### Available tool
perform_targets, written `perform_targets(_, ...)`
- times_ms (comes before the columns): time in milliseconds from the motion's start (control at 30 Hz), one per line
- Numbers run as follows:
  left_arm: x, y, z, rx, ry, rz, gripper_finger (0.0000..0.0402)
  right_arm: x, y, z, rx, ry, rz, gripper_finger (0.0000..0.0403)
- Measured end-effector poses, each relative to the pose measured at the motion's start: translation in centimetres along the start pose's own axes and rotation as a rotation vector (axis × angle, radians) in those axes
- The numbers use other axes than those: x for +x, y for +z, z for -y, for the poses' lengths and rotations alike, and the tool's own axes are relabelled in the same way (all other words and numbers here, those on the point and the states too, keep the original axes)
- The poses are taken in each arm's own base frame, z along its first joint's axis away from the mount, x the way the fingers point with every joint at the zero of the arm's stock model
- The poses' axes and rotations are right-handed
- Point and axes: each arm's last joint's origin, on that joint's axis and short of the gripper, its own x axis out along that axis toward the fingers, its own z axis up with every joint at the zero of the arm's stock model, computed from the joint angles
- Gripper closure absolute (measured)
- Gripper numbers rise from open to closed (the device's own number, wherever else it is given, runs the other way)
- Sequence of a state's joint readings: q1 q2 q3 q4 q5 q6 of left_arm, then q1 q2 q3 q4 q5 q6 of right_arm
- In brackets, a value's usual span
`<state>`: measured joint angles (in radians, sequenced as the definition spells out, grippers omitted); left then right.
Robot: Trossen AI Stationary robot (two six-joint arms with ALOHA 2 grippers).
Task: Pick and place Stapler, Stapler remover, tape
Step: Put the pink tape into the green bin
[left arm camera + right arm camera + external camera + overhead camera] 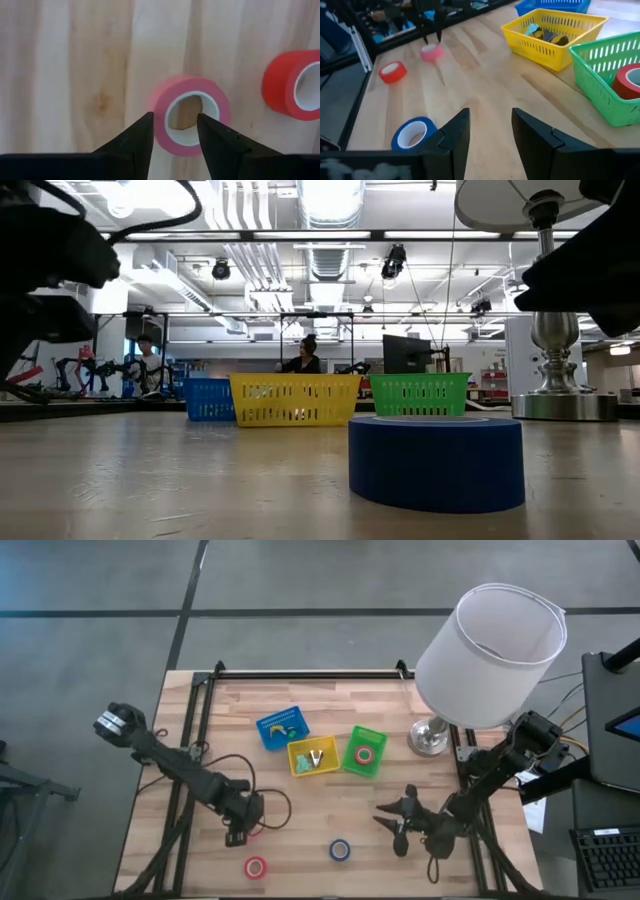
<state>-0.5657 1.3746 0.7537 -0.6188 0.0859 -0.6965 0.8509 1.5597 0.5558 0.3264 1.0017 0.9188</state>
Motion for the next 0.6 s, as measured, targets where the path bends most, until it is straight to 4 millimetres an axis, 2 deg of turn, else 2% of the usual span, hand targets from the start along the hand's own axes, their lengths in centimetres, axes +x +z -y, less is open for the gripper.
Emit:
perform_targets(300, 0.9, -0.6, -0.4, 0.014, -0.002, 0.027, 0.0248, 0.0, -1.5, 2.1, 0.116, -0.018, 0.082, 0.0264)
perform_targets(433, 1.1, -0.6, -0.4, 0.018, -0.010, 0.047, 0.0254, -0.5, -2.0, 1.8, 0.113, 0.019, 0.074, 0.0264)
perform_targets(600, 1.6, -0.5, -0.5, 0.018, -0.035, 0.083, 0.0277, -2.2, -2.3, 0.5, 0.023, 0.075, 0.104, 0.0264)
